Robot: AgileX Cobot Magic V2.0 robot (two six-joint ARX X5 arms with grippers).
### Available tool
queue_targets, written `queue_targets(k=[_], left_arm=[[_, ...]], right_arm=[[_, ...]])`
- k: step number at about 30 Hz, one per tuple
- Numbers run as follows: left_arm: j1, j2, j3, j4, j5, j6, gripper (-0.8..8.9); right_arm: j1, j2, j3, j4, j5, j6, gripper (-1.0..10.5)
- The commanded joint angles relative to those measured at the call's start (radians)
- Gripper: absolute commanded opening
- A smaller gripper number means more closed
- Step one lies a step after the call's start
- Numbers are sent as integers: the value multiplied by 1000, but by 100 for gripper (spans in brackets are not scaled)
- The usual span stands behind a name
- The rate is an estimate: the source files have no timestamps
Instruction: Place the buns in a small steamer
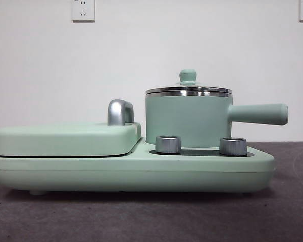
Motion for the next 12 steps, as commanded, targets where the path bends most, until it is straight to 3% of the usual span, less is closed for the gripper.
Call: queue_targets(k=[1, 9, 12], left_arm=[[1, 0, -19, 8, -5, 10, 7], [1, 0, -19, 8, -5, 10, 7], [1, 0, -19, 8, -5, 10, 7]], right_arm=[[-60, -22, -96, 91, 5, -11, 23], [-162, -98, -253, 103, 55, -13, 21], [-166, -134, -296, 106, 61, -59, 21]])
